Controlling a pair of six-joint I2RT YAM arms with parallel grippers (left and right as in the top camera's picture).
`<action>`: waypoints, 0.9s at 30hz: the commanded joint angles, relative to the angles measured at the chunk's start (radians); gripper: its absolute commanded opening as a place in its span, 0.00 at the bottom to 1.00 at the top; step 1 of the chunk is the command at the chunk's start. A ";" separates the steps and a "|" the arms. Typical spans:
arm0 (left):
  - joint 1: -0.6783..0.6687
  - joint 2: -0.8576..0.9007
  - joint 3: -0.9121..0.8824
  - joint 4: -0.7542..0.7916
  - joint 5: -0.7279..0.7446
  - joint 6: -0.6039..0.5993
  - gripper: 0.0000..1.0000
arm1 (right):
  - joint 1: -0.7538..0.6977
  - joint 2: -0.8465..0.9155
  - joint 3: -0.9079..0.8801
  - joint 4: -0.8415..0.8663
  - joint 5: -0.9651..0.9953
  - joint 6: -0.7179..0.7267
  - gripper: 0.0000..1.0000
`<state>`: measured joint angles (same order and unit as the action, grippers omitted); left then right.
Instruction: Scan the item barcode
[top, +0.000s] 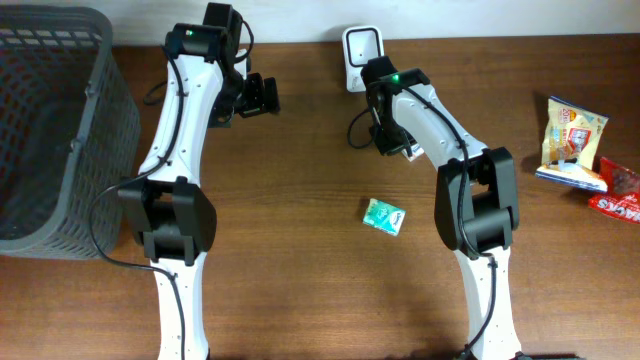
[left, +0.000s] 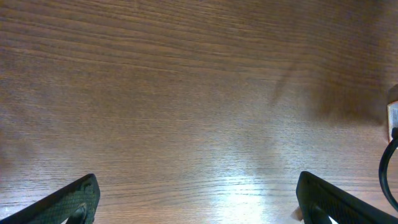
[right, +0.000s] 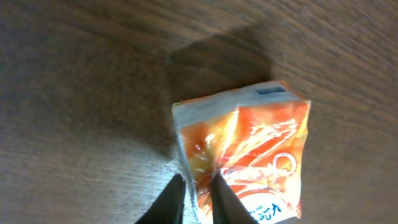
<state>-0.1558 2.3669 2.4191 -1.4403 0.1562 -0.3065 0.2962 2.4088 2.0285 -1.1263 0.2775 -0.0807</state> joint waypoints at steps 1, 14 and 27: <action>0.001 -0.010 0.003 -0.001 -0.008 0.012 0.99 | 0.004 0.020 -0.013 0.004 0.030 0.009 0.33; 0.001 -0.010 0.003 -0.001 -0.008 0.012 0.99 | 0.003 0.022 -0.050 0.023 0.039 0.010 0.13; 0.001 -0.010 0.003 -0.001 -0.008 0.012 0.99 | -0.009 -0.031 0.158 -0.082 -0.173 0.101 0.04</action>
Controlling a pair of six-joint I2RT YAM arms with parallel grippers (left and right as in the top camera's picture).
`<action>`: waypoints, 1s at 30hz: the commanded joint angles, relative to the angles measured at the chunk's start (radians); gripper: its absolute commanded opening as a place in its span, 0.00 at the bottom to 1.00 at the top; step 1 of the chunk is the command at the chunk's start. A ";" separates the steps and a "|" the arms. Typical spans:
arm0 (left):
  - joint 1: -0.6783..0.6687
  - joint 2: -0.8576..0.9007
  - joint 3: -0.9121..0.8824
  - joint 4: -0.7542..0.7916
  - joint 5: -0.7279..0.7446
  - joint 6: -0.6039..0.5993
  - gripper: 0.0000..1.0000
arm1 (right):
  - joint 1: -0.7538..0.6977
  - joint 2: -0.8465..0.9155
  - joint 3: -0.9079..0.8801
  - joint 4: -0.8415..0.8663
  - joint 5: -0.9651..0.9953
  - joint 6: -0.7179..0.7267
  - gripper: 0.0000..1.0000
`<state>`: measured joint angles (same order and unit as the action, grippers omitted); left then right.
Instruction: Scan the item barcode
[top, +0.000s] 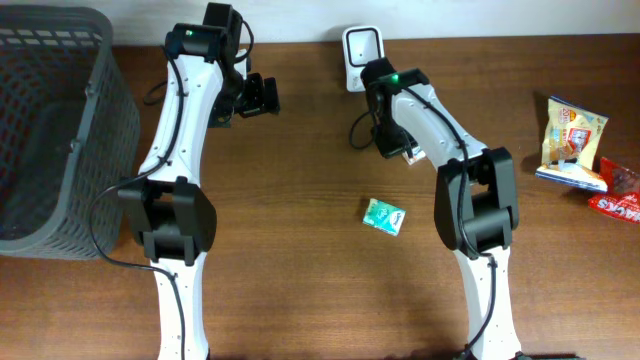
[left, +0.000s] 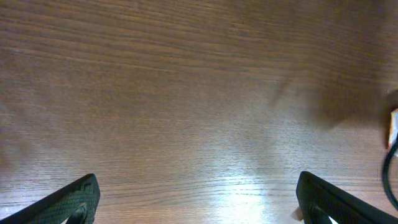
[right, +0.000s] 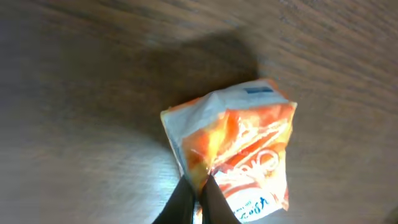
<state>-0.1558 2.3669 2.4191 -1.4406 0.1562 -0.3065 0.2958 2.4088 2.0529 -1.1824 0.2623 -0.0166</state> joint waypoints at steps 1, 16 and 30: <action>0.001 -0.010 0.003 0.000 -0.008 0.012 0.99 | -0.012 -0.035 0.185 -0.043 -0.190 0.044 0.04; 0.001 -0.010 0.003 0.000 -0.008 0.012 0.99 | -0.119 0.008 0.549 0.300 -0.766 0.382 0.04; 0.001 -0.010 0.003 0.000 -0.008 0.012 0.99 | -0.140 0.154 0.542 0.419 -0.855 0.702 0.04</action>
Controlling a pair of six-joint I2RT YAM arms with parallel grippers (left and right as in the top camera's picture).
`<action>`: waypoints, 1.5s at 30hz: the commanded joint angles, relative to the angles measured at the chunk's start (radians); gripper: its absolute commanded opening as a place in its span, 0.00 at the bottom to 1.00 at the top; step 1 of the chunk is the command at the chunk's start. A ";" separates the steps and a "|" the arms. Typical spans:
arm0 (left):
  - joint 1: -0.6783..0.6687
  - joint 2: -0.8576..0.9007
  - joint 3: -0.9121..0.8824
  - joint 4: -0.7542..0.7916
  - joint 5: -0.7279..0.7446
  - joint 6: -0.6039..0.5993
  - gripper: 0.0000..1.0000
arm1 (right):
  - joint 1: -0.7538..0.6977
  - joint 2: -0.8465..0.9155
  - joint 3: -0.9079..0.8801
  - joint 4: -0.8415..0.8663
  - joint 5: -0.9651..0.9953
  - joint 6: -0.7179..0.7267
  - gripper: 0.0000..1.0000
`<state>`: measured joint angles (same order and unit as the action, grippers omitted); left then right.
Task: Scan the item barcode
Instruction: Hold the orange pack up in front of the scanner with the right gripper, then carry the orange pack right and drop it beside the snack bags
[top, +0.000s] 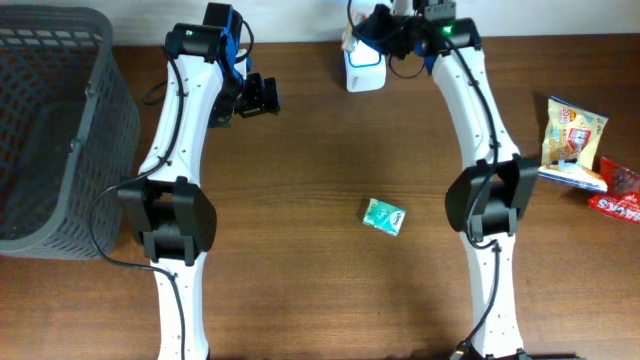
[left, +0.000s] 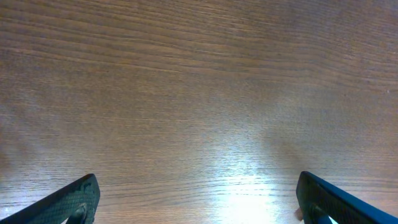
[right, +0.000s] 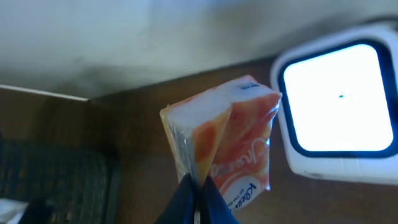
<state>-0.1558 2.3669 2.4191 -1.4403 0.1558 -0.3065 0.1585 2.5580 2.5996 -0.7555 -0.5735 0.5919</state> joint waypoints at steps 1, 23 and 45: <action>0.001 -0.010 0.003 -0.001 -0.008 0.012 0.99 | -0.005 0.008 -0.005 -0.016 -0.018 0.118 0.04; 0.001 -0.010 0.003 -0.001 -0.008 0.012 0.99 | -0.247 -0.216 -0.002 -0.301 0.074 0.041 0.04; 0.001 -0.010 0.003 -0.001 -0.008 0.012 0.99 | -0.604 -0.245 -0.104 -0.929 0.891 0.040 0.95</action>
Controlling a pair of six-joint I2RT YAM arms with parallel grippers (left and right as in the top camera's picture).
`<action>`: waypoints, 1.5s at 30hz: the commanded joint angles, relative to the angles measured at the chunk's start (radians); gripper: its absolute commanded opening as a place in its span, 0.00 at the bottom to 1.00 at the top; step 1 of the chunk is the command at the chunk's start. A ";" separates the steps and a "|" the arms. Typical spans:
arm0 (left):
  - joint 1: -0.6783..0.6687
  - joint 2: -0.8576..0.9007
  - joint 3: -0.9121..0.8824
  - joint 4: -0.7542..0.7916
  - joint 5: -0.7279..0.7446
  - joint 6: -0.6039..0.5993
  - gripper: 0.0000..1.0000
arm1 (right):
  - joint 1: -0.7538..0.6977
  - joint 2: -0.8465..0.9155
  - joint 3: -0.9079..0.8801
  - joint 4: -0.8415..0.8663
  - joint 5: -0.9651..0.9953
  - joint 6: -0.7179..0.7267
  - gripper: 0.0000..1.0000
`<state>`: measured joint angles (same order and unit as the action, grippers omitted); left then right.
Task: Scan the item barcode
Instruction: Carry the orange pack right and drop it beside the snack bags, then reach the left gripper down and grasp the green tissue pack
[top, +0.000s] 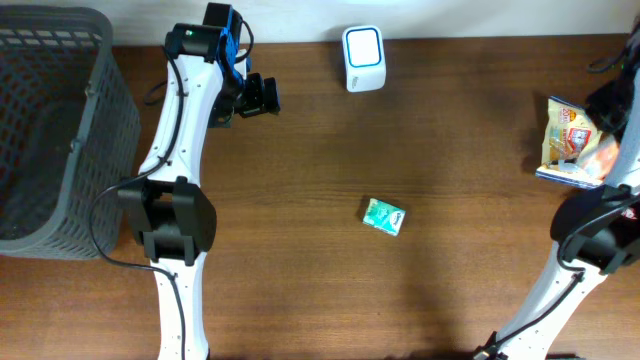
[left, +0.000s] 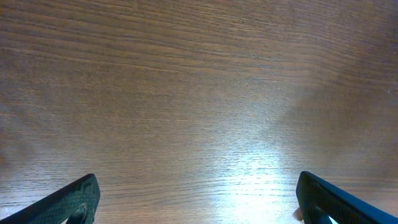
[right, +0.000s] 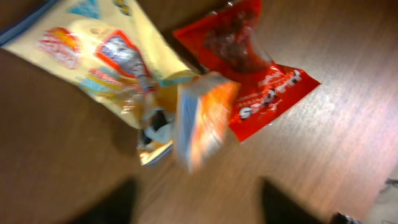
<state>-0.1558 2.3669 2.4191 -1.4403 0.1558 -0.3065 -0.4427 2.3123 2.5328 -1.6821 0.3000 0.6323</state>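
The orange tissue pack (right: 204, 117) shows blurred in the right wrist view, over the edges of a yellow snack bag (right: 106, 56) and a red snack bag (right: 261, 68). My right gripper (right: 199, 208) is open above it, its fingers (right: 112, 202) spread wide and touching nothing. Overhead, the orange pack (top: 602, 155) is at the far right edge beside the yellow bag (top: 568, 135). The white barcode scanner (top: 362, 45) stands at the back middle. My left gripper (left: 199, 211) is open over bare wood at the back left.
A small green packet (top: 384, 216) lies mid-table. A dark grey mesh basket (top: 55, 130) fills the left side. The right arm (top: 595, 235) stretches along the table's right edge, covering most of the red bag in the overhead view.
My right gripper was shut on the orange pack in front of the scanner. It is now at the far right of the table, open, with the pack loose over the snack bags. The left arm has not moved.
My right gripper closed on the orange pack on the table just in front of the scanner. It then held the pack up facing the scanner's lit window. Now the arm is at the far right and the pack is out of its fingers.
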 joint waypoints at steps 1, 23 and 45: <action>0.001 -0.010 0.003 -0.001 -0.008 0.012 0.99 | -0.002 0.001 -0.042 -0.006 0.011 -0.014 0.96; 0.001 -0.010 0.003 -0.001 -0.008 0.012 0.99 | 0.354 -0.249 -0.059 -0.017 -0.563 -0.497 0.97; -0.081 -0.010 0.003 -0.107 0.155 0.138 0.99 | 0.626 -0.247 -0.087 -0.016 -0.401 -0.475 0.99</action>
<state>-0.1757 2.3669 2.4191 -1.5375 0.2714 -0.2684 0.1730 2.0636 2.4493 -1.6928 -0.0944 0.1543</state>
